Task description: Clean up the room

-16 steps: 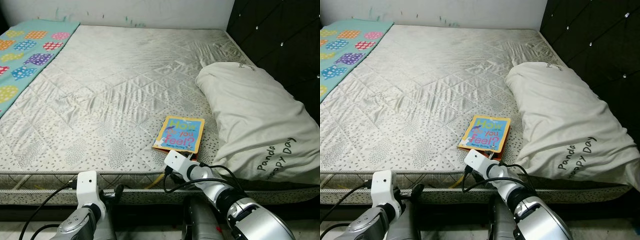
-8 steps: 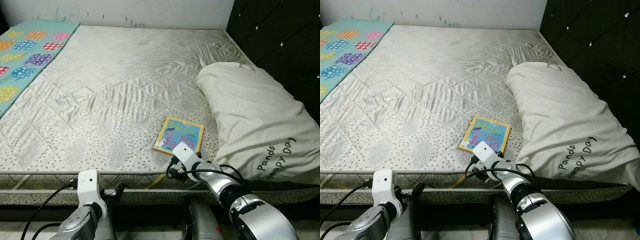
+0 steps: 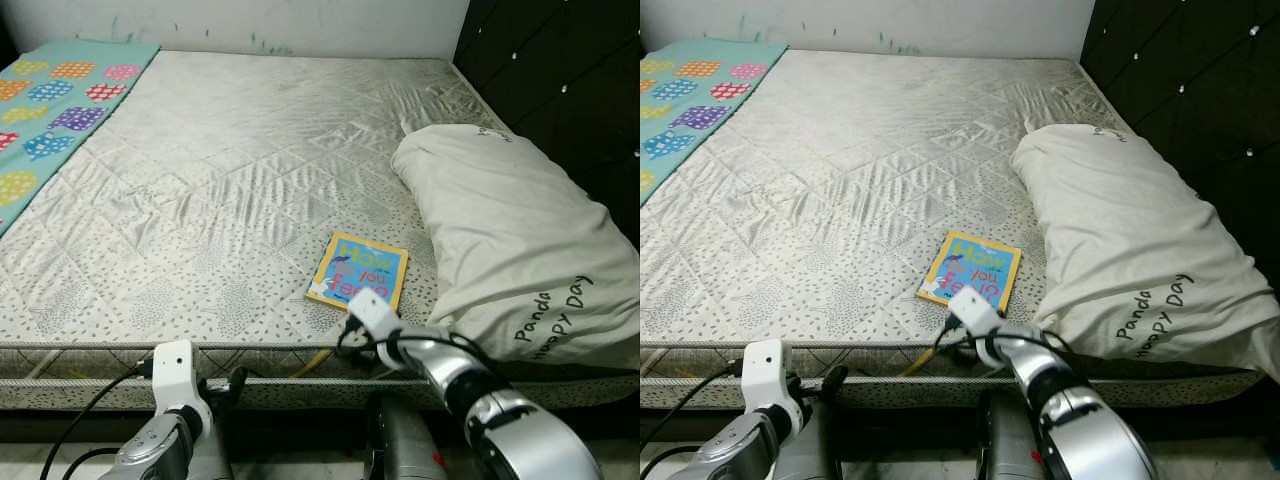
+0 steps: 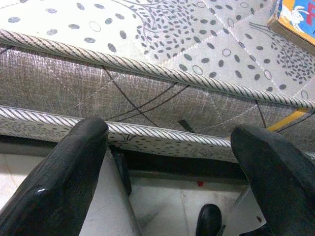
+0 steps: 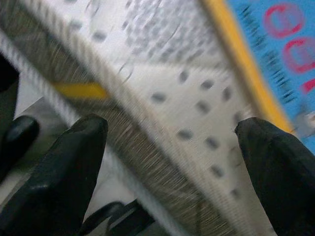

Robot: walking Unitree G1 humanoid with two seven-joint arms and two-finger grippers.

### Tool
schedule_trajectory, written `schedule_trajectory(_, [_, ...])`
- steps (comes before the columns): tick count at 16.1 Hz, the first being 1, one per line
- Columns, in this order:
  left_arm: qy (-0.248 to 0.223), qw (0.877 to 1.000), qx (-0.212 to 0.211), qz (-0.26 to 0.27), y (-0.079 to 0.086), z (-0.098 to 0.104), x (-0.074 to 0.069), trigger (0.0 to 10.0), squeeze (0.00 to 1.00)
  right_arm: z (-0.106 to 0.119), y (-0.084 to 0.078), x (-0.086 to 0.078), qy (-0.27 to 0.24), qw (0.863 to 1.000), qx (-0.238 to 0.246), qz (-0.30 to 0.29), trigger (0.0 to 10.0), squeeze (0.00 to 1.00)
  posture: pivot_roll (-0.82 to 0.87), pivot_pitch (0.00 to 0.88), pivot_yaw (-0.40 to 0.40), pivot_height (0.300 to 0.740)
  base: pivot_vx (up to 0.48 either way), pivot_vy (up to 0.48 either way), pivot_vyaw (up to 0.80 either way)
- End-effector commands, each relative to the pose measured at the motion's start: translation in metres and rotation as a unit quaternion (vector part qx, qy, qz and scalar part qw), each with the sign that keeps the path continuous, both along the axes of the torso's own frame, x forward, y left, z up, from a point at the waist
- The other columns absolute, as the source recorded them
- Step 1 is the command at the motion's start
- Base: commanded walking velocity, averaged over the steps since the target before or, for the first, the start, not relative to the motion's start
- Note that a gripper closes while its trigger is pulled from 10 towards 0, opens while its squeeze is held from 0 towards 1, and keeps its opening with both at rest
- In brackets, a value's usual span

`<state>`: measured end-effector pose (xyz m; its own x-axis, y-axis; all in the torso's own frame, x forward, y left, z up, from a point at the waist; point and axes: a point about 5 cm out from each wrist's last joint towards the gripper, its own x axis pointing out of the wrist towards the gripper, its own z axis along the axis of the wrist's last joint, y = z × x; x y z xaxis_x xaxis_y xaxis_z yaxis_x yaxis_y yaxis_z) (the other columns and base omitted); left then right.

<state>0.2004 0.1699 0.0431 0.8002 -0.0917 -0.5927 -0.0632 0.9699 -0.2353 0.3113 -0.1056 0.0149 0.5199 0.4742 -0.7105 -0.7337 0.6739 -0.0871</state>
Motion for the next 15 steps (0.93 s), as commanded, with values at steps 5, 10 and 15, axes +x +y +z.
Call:
schedule_trajectory(5, [0.008,1.0,0.001,-0.004,0.0,-0.001,0.0,10.0,0.0,-0.012,0.013,-0.014,0.03,0.999,0.02,-0.002,10.0,0.0,0.05,0.016,-0.058,0.558,0.0,0.0,0.0])
schedule_trajectory(10, [0.009,1.0,0.002,0.0,0.002,-0.001,-0.001,10.0,0.0,-0.011,0.036,-0.018,0.046,0.997,0.062,-0.013,10.0,0.0,0.05,0.021,-0.058,0.558,0.0,0.0,0.0])
schedule_trajectory(15, [-0.003,1.0,-0.016,0.001,-0.001,0.003,0.002,10.0,0.0,-0.001,0.044,-0.009,0.044,0.99,0.113,-0.072,10.0,0.0,0.05,0.022,-0.059,0.558,0.0,0.0,0.0])
